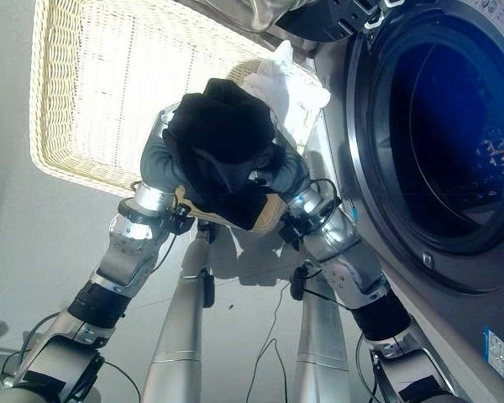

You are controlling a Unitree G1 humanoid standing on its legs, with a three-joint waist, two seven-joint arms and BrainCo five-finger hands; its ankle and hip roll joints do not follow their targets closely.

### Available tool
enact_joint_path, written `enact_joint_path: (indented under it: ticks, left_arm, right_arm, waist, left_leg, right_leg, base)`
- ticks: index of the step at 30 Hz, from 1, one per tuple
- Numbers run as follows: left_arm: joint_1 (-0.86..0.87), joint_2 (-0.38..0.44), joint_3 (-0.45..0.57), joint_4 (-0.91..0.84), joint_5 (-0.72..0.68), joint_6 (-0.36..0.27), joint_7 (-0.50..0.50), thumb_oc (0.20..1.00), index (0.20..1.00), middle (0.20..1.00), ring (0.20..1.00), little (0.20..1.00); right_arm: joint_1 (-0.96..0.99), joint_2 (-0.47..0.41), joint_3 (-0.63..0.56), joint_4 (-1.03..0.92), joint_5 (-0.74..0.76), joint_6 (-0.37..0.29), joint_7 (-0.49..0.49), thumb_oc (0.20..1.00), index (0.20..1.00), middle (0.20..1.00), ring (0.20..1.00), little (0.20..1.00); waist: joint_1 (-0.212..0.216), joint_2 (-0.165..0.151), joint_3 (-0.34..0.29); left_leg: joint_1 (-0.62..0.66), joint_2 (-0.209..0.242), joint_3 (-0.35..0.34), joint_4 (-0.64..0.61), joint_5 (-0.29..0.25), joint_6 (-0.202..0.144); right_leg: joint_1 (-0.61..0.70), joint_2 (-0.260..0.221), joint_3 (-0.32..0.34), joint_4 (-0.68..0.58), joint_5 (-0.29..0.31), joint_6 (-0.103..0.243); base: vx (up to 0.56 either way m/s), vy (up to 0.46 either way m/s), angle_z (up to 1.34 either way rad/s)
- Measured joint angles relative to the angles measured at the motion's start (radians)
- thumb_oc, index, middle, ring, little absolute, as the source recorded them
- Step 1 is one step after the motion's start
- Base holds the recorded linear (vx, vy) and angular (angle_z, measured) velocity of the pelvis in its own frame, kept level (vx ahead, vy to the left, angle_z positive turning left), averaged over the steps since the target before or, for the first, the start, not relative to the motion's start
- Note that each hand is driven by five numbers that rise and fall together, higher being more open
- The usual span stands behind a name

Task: Put the clothes into the washing machine.

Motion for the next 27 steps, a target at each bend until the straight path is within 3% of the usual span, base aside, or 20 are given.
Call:
enact_joint_path:
  ticks: [6,7,8,9,27]
  left_arm:
    - [0.021,-0.018,0.0,0.0,0.063,-0.033,0.083,0.2,0.2,0.2,0.2,0.2]
    - [0.023,-0.019,0.0,0.0,0.063,-0.035,0.084,0.2,0.2,0.2,0.2,0.2]
    - [0.024,-0.02,0.0,0.0,0.063,-0.035,0.084,0.2,0.2,0.2,0.2,0.2]
    - [0.025,-0.031,0.001,0.0,0.062,-0.035,0.085,0.2,0.2,0.2,0.2,0.2]
    - [0.031,-0.106,0.001,-0.047,-0.061,-0.064,0.026,0.2,0.2,0.2,0.2,0.2]
  right_arm:
    - [-0.001,-0.001,0.021,0.0,0.011,0.03,0.025,1.0,1.0,1.0,1.0,1.0]
    - [-0.001,-0.001,0.021,0.0,0.013,0.034,0.027,0.849,0.849,0.849,0.849,0.849]
    - [-0.001,-0.001,0.021,0.0,0.015,0.035,0.028,0.476,0.476,0.476,0.476,0.476]
    - [-0.001,0.0,0.023,0.0,0.018,0.035,0.029,0.2,0.2,0.2,0.2,0.2]
    - [-0.013,0.03,0.023,0.001,0.051,0.014,0.008,0.2,0.2,0.2,0.2,0.2]
  waist:
    - [0.0,0.0,0.0]
    - [0.0,0.0,0.0]
    - [0.0,0.0,0.0]
    - [0.0,0.0,0.0]
    - [-0.002,0.0,0.0]
  left_leg:
    - [0.0,0.0,-0.002,0.002,0.001,-0.001]
    - [0.0,0.0,-0.002,0.002,0.001,-0.001]
    - [0.0,0.0,-0.002,0.002,0.001,-0.001]
    - [0.0,0.0,-0.002,0.002,0.001,-0.001]
    - [0.001,-0.001,-0.001,0.005,0.001,-0.001]
  right_leg:
    - [0.0,0.0,-0.001,0.003,-0.003,0.003]
    - [0.0,0.0,-0.001,0.004,-0.003,0.003]
    - [0.0,0.0,-0.001,0.004,-0.003,0.003]
    - [0.0,0.0,-0.001,0.004,-0.003,0.003]
    - [0.0,0.0,0.0,0.005,-0.002,0.003]
  base:
    - [0.0,0.0,0.0]
    - [0.0,0.0,0.0]
    - [0.0,0.0,0.0]
    - [0.0,0.0,0.0]
    - [0.0,0.0,0.0]
